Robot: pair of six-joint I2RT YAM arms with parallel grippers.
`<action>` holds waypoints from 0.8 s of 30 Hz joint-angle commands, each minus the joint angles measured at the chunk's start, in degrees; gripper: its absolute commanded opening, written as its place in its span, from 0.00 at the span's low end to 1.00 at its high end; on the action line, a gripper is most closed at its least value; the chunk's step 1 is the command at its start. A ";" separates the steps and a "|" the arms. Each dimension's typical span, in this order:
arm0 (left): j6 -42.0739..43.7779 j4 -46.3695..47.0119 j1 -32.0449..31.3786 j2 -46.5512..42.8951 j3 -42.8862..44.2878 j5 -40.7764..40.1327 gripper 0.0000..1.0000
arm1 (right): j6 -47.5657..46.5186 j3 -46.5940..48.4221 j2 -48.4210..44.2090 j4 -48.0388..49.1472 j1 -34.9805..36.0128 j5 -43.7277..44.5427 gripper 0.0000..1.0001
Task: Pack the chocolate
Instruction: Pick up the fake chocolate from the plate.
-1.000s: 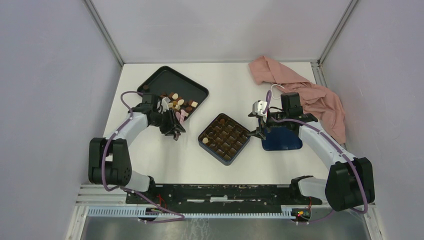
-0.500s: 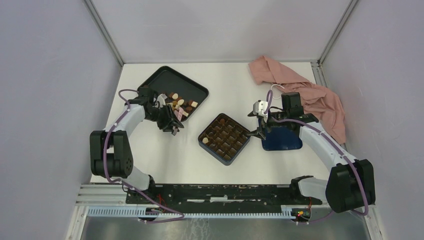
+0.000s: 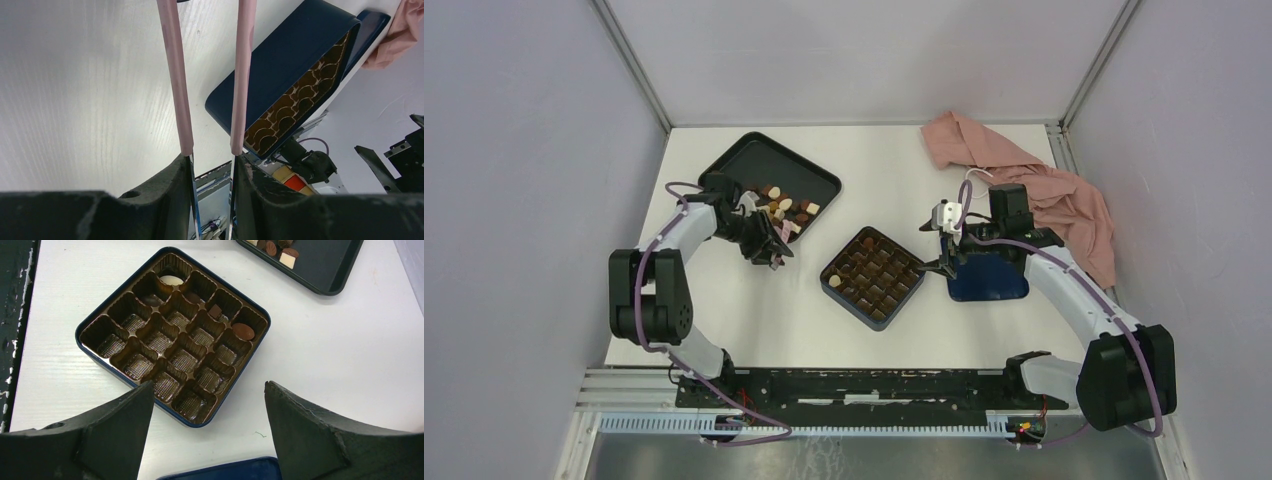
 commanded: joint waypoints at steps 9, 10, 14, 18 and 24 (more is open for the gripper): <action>-4.51 1.62 -1.13 2.94 3.06 2.20 0.39 | -0.96 2.19 -1.31 0.25 -0.05 -1.99 0.86; -4.73 1.74 -1.32 3.16 3.23 2.18 0.39 | -0.96 2.19 -1.28 0.33 -0.11 -2.06 0.87; -5.48 1.94 -2.14 3.71 4.09 1.96 0.39 | -1.05 2.19 -1.31 0.20 -0.06 -2.09 0.87; -6.11 1.94 -2.77 4.43 5.06 0.94 0.40 | -1.22 2.28 -1.47 0.03 -0.04 -2.11 0.86; -6.51 2.05 -2.77 6.10 5.37 -0.18 0.40 | -1.39 2.28 -1.58 -0.16 -0.03 -2.28 0.87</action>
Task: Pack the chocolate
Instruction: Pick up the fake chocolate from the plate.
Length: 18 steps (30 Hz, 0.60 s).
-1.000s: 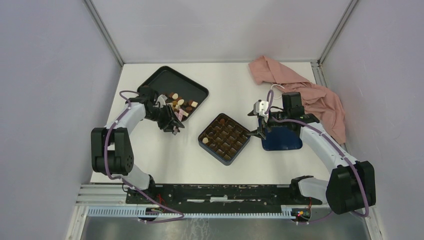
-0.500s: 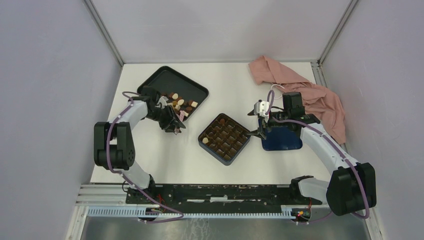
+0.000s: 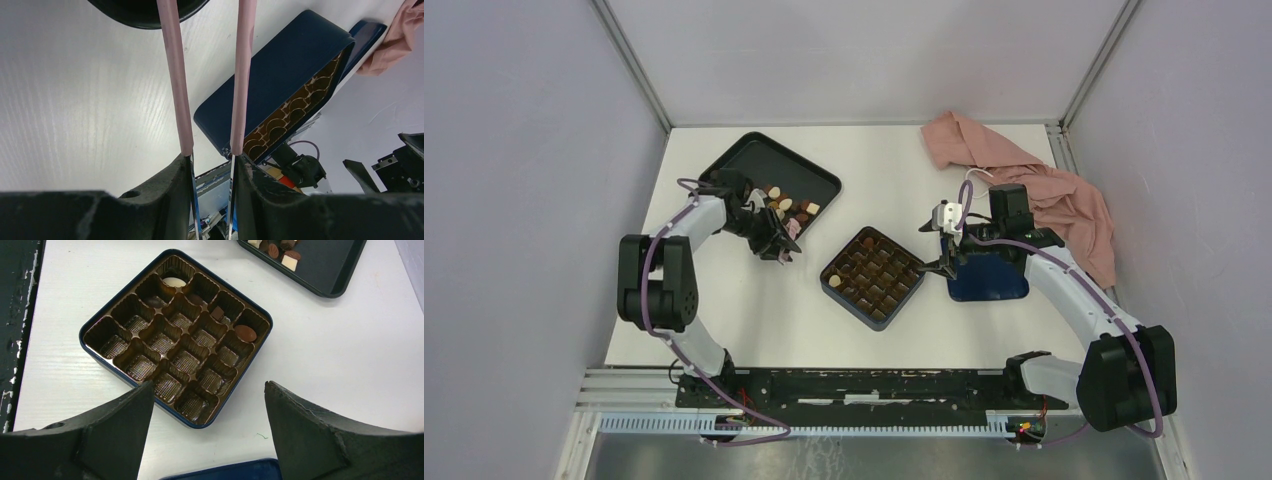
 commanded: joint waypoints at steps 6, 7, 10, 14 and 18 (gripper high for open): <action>-3.32 0.91 -0.10 2.30 2.62 -0.68 0.40 | -1.29 2.37 -1.47 0.10 -0.09 -1.77 0.87; -3.52 0.90 -0.09 2.76 3.12 -0.88 0.40 | -1.33 2.37 -1.51 0.08 -0.09 -1.82 0.87; -3.58 0.53 -0.10 4.32 4.45 -1.35 0.39 | -1.42 2.37 -1.76 0.06 -0.08 -1.77 0.86; -3.27 -0.06 -0.23 6.30 5.31 -1.82 0.38 | -1.55 2.37 -1.91 0.06 -0.02 -1.58 0.87; -2.26 -1.78 -0.34 7.53 6.85 -2.47 0.38 | -1.62 2.37 -1.93 0.08 -0.04 -1.60 0.87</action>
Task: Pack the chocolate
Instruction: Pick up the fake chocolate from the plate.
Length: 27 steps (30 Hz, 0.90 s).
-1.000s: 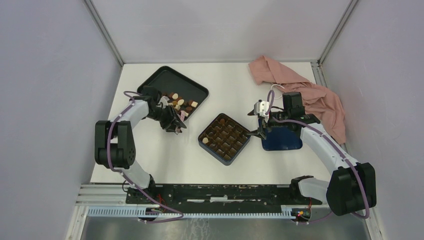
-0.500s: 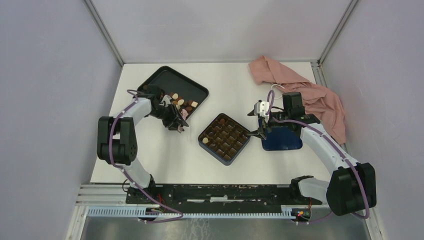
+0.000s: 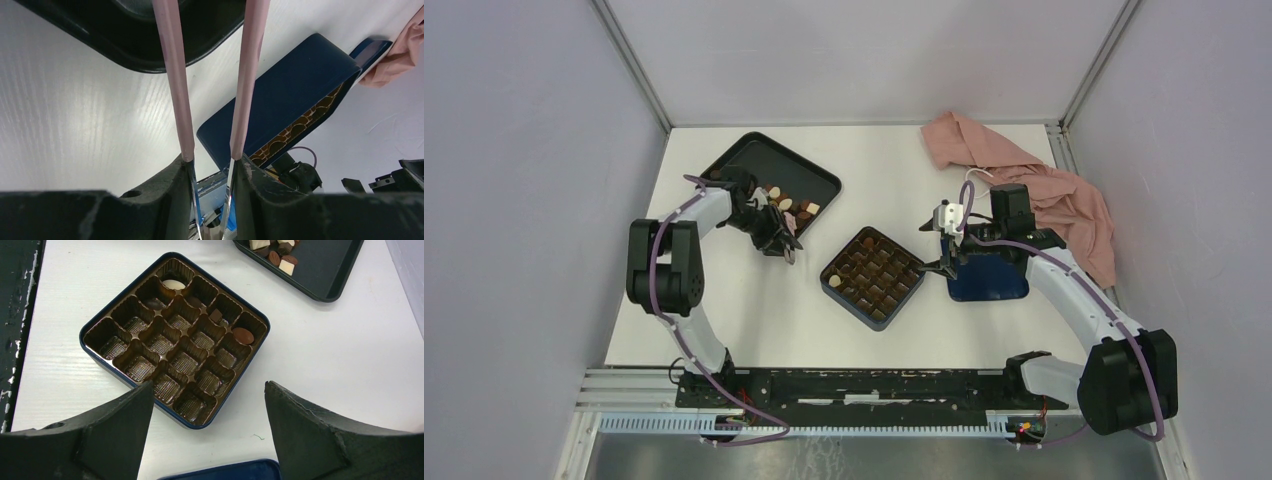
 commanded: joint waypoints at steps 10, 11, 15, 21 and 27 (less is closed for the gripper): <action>3.40 -5.92 -0.80 2.43 5.00 -2.09 0.35 | -1.55 2.41 -0.93 -0.06 -0.07 -1.34 0.87; 3.89 -6.29 -0.86 2.43 5.11 -1.99 0.35 | -1.55 2.42 -0.89 -0.11 -0.06 -1.32 0.87; 6.93 -8.99 -1.09 2.59 6.33 -2.47 0.35 | -1.55 2.44 -0.74 -0.17 -0.08 -1.42 0.87; 9.96 -10.90 -1.39 2.74 6.59 -2.22 0.36 | -1.64 2.45 -0.46 -0.20 -0.08 -1.25 0.87; 12.10 -12.23 -1.67 3.02 6.53 -2.29 0.38 | -1.69 2.45 -0.32 -0.19 -0.04 -1.23 0.87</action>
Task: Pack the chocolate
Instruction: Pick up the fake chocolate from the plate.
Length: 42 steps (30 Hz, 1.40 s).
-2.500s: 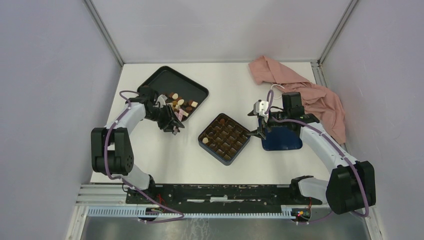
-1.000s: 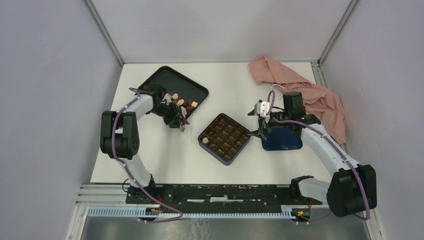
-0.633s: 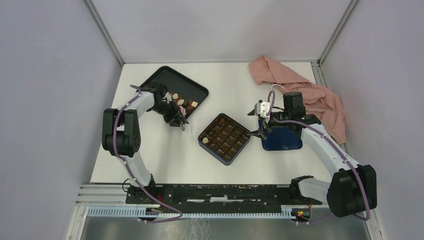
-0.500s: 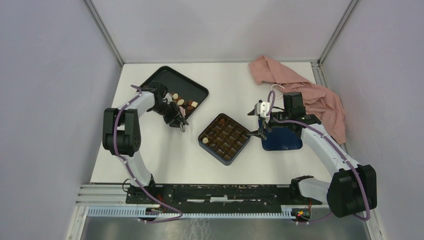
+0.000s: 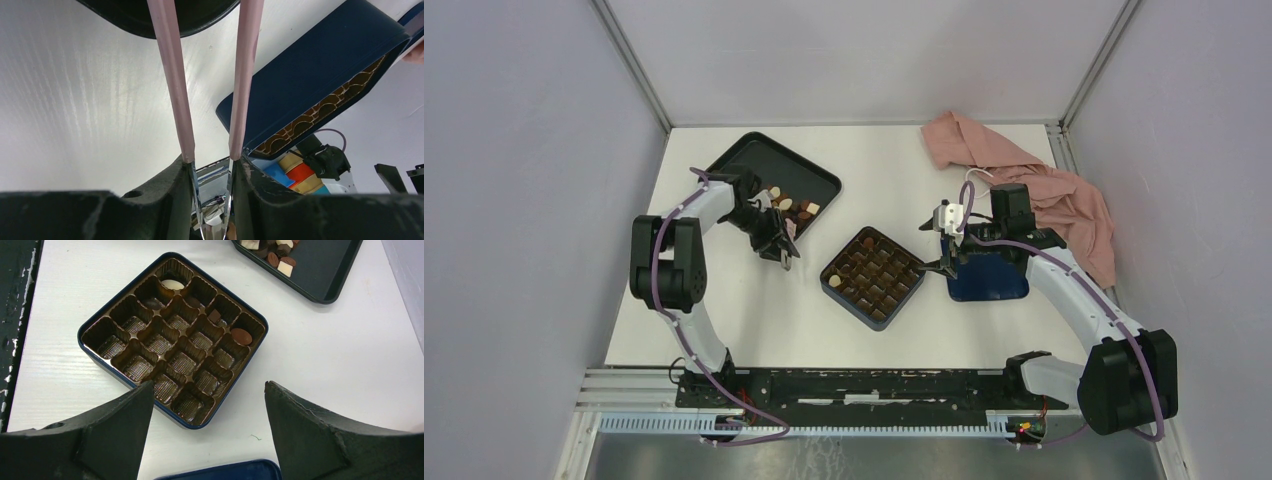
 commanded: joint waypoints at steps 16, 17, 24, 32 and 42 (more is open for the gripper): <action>8.69 -4.57 -2.01 2.48 4.11 -3.73 0.38 | -1.21 2.34 0.07 -0.36 -0.05 -1.20 0.87; 8.68 -5.20 -2.30 2.57 4.57 -4.83 0.38 | -1.21 2.35 0.08 -0.35 -0.08 -1.22 0.87; 8.72 -7.50 -3.64 3.14 6.53 -13.06 0.36 | -1.25 2.43 0.16 -0.52 -0.08 -1.19 0.87; 8.91 -9.53 -6.10 3.65 8.85 -17.29 0.36 | -1.65 2.52 0.15 -0.95 -0.05 -1.48 0.87; 9.25 -10.49 -7.60 4.60 10.25 -18.17 0.37 | -1.91 2.70 0.07 -1.22 -0.08 -1.49 0.87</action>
